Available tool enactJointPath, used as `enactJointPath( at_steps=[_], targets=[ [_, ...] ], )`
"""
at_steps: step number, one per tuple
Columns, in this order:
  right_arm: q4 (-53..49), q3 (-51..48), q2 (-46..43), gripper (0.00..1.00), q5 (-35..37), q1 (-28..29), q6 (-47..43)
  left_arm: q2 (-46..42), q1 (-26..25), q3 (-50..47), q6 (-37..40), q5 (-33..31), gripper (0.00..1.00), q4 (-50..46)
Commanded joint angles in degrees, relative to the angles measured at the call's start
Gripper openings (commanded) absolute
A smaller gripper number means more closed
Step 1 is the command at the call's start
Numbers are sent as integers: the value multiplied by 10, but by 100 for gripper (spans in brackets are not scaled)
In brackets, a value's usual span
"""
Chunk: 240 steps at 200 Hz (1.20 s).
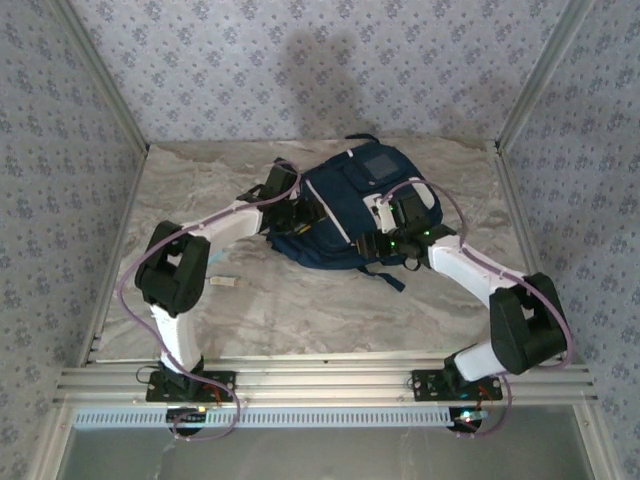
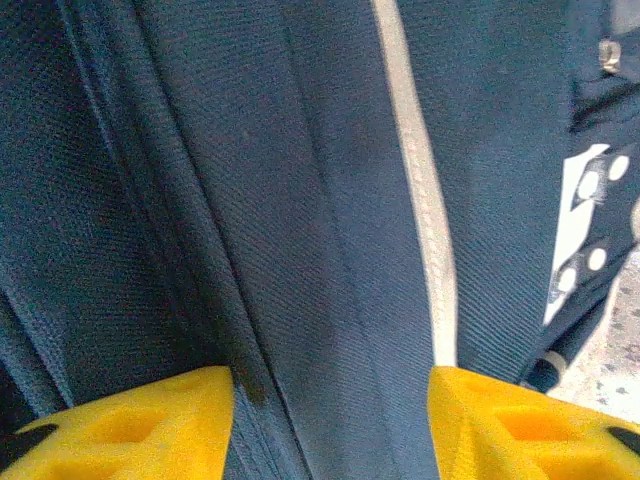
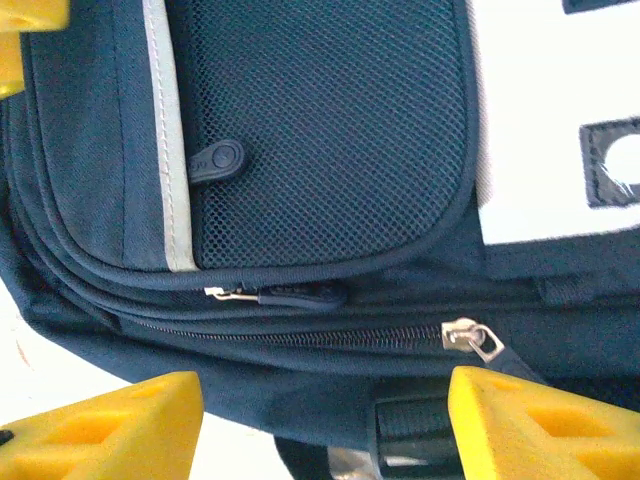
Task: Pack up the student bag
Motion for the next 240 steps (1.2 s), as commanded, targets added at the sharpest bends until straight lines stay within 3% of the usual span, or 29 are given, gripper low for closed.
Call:
enactJointPath(
  at_steps=[1, 21, 58, 98, 177, 240],
  targets=[
    [37, 4, 17, 66, -19, 1, -36, 29, -4, 22, 20, -5, 43, -15],
    [36, 5, 18, 65, -24, 0, -40, 43, -4, 26, 6, 15, 0, 13],
    [44, -7, -7, 64, -62, -11, -64, 18, -2, 28, -31, 50, 0, 49],
    [53, 4, -9, 63, -185, -66, -53, -20, 3, 35, -81, 95, 0, 75],
    [129, -43, -11, 70, -206, -78, -38, -61, 14, 13, -157, 106, 0, 154],
    [213, -55, 50, 77, -201, -100, -15, -63, 14, -13, -175, 102, 0, 177]
  ],
)
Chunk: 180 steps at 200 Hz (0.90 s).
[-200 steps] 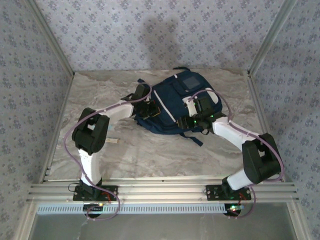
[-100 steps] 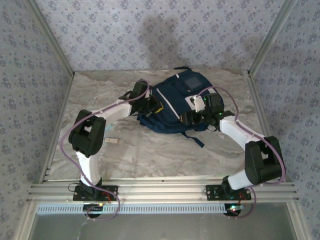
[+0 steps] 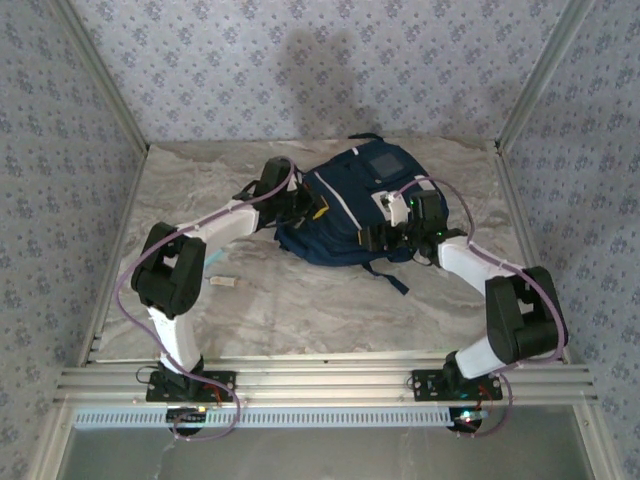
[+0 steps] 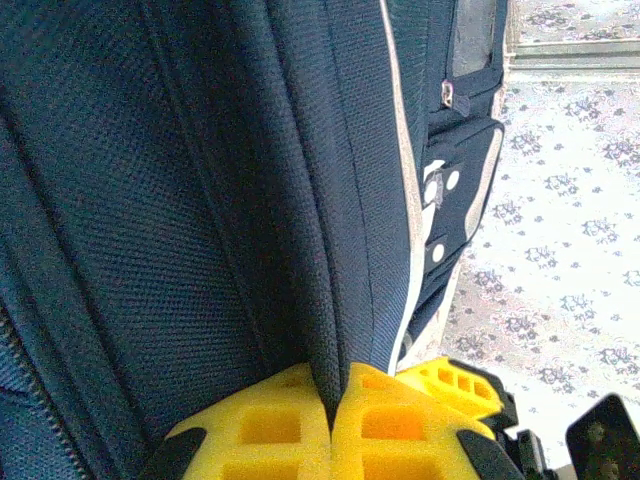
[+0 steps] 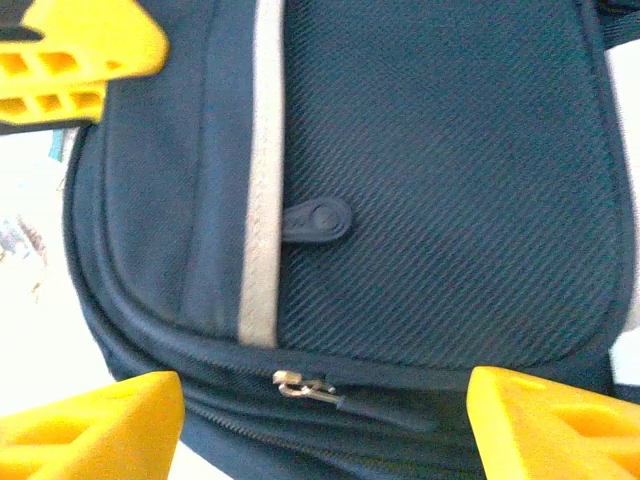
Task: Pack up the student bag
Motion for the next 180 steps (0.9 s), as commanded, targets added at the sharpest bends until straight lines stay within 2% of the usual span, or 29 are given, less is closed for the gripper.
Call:
enactJointPath(
  at_steps=[1, 55, 113, 147, 180],
  targets=[
    [56, -12, 26, 77, -8, -11, 20, -41, 4, -3, -20, 16, 0, 74],
    [119, -30, 51, 80, -37, -2, 78, -46, 2, -20, -33, 0, 0, 91],
    [102, -68, 4, 81, 23, 8, 107, -46, -2, -29, -44, -9, 0, 107],
    [102, -67, 7, 81, 24, 26, 122, -44, -5, -29, -47, -12, 0, 112],
    [123, -50, 48, 80, 5, 48, 146, -37, -12, -28, -55, -13, 0, 120]
  ],
)
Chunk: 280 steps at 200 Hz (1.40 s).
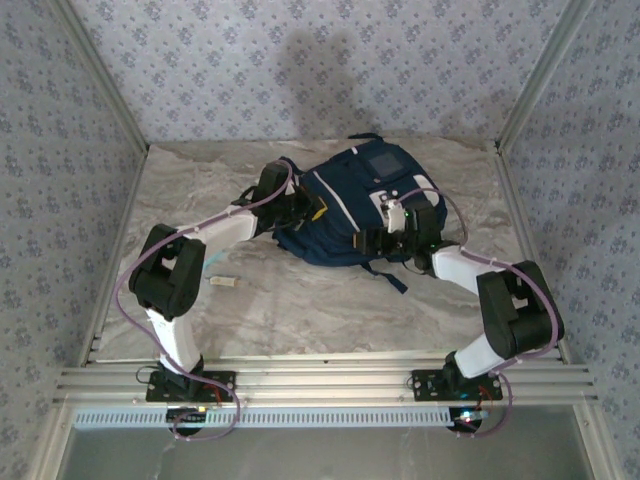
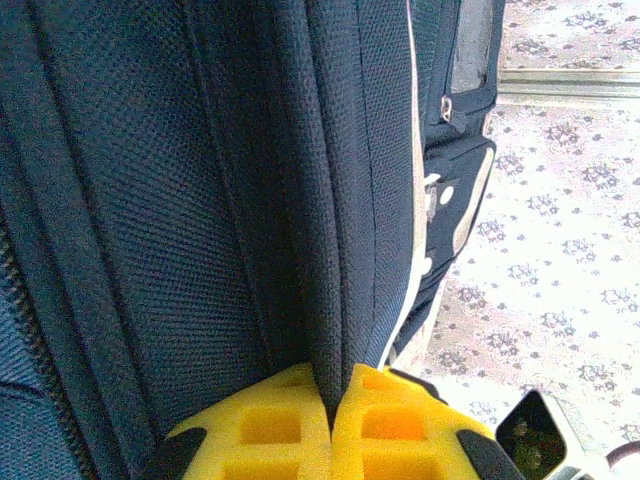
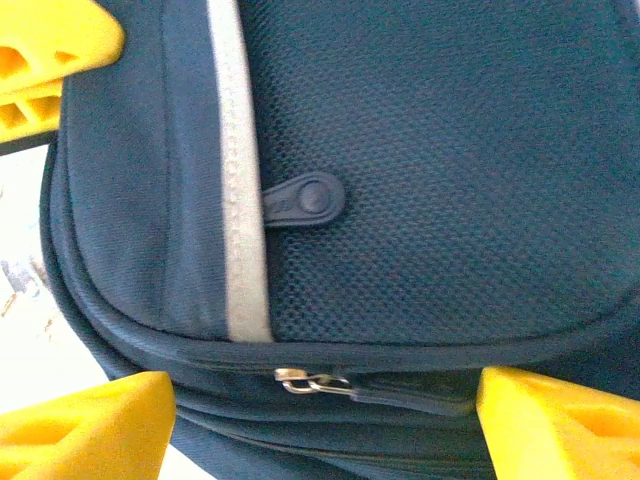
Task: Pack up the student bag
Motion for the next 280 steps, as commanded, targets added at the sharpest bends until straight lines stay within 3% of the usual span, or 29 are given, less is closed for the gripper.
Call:
enactJointPath(
  at_steps=[1, 49, 80, 138, 167, 185, 213, 244, 268, 280],
  targets=[
    [9, 12, 30, 80, -14, 14, 32, -28, -10, 9, -20, -2, 0, 64],
    [54, 3, 16, 78, -53, 30, 71, -27, -13, 6, -22, -4, 0, 68],
    [15, 8, -5, 74, -41, 49, 55, -20, -14, 7, -28, -2, 0, 75],
    [-64, 10, -33, 57, -27, 61, 45, -17, -15, 6, -24, -4, 0, 70],
    [-62, 18, -31, 42, -36, 64, 49, -11, -16, 9, -26, -3, 0, 71],
    [-55, 27, -23, 39, -35, 73, 48, -8, -16, 10, -26, -3, 0, 72],
    [-20, 56, 12, 39, -62, 94, 77, -3, -18, 10, -27, -4, 0, 73],
    [-73, 87, 8, 44, -60, 122, 61, -2, -17, 5, -20, -6, 0, 69],
    [-132, 75, -31, 62, -28, 116, 53, -3, -17, 3, -8, -10, 0, 60],
    [-170, 71, -54, 65, -8, 109, 52, -3, -16, 6, 2, -12, 4, 49]
  ],
)
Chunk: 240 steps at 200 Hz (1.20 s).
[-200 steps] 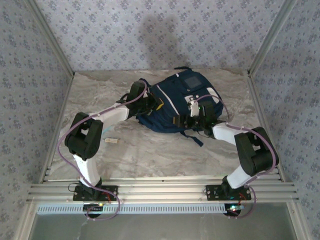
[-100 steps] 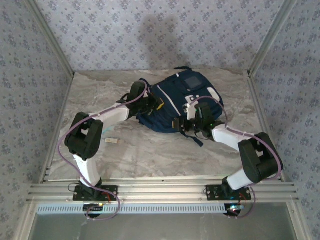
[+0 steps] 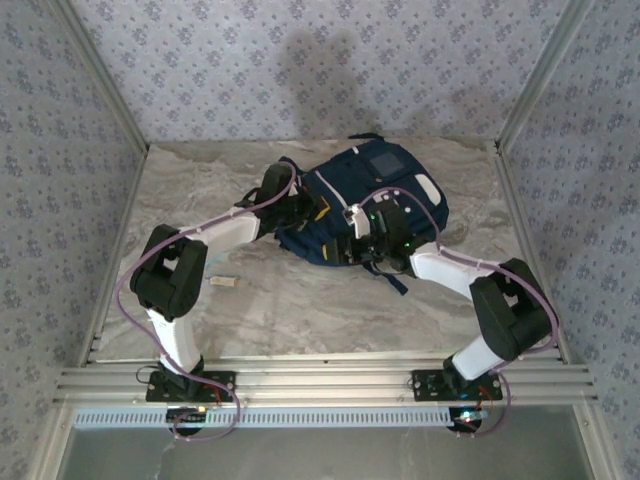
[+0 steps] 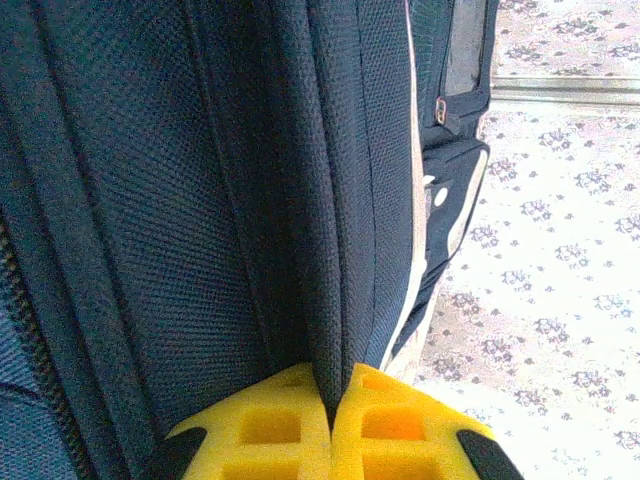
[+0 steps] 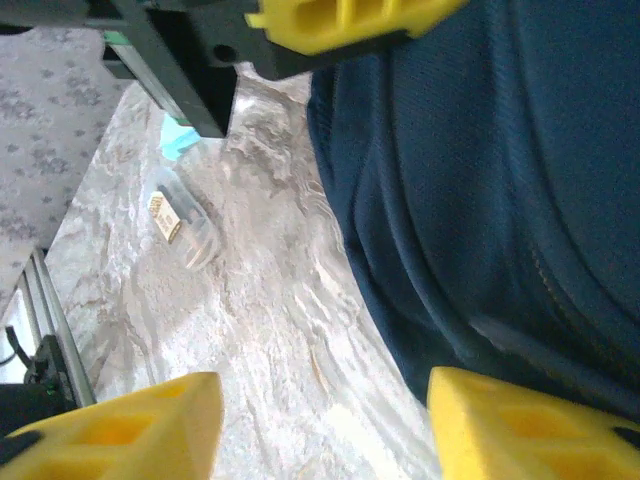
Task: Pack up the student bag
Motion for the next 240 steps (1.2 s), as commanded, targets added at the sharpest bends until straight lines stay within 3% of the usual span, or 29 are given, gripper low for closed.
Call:
enactJointPath(
  at_steps=[1, 27, 49, 103, 147, 184, 240],
  targets=[
    [-89, 2, -50, 65, 31, -12, -8, -4, -4, 10, 17, 5, 5, 32],
    [-146, -11, -109, 71, 63, -38, 10, -10, -2, 17, 60, -4, 38, -11],
    [-168, -23, -149, 73, 105, -62, 38, -19, 1, 29, 130, -27, 46, -84],
    [-133, -31, -138, 71, 197, -88, 130, -63, -24, 44, 305, -78, 49, -214],
    [-128, -2, -74, 67, 246, -90, 190, -63, -83, 86, 460, -126, 38, -308],
    [-98, 17, -30, 64, 250, -94, 259, -41, -112, 102, 518, -125, 35, -332],
    [-76, 33, 5, 62, 271, -89, 296, 8, -148, 153, 587, -193, 44, -377]
  ],
)
